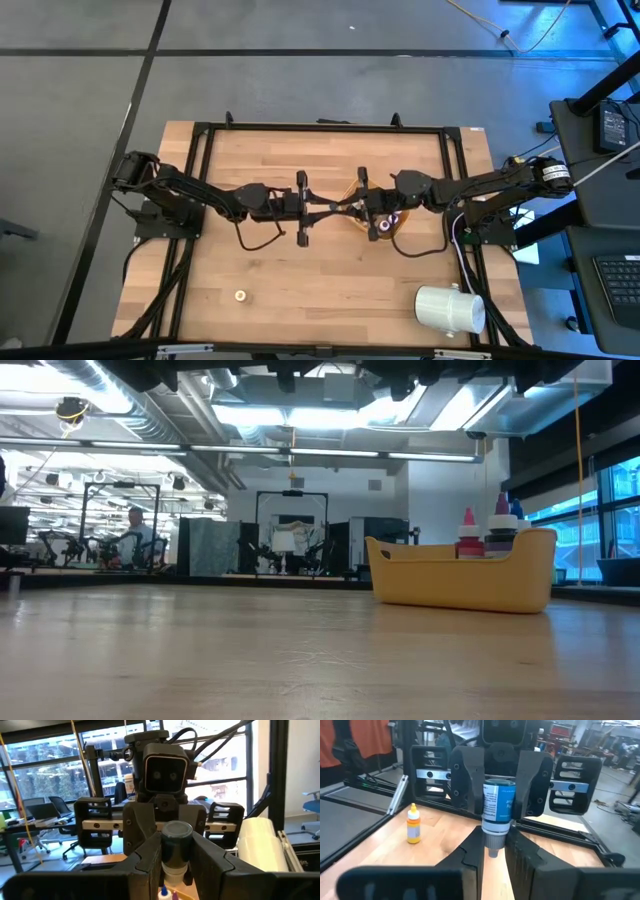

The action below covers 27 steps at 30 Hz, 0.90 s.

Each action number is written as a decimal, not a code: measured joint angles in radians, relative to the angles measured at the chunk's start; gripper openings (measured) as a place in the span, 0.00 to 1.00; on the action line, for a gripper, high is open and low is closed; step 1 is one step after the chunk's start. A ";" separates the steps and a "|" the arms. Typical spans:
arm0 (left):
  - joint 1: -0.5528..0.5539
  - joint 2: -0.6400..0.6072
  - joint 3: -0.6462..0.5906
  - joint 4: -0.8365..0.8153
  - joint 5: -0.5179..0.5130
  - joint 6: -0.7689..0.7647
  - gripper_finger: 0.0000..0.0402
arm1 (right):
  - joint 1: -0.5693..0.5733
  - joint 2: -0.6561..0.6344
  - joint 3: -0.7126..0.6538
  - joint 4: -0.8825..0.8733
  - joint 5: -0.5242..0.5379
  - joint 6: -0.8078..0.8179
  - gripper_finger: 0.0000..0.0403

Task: Pick & Place food coloring
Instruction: Put the small blue food coloring bottle in the yellow bin

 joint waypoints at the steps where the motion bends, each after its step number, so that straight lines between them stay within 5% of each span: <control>1: 0.000 0.000 0.000 -0.003 -0.004 0.001 0.22 | 0.000 0.000 0.000 -0.005 0.017 0.000 0.16; 15: -0.006 0.000 0.001 -0.127 -0.095 0.002 0.44 | 0.000 0.000 0.000 -0.083 0.147 0.003 0.17; 27: -0.041 0.002 0.000 -0.498 -0.097 -0.174 0.46 | -0.010 -0.001 0.000 -0.500 0.266 0.180 0.18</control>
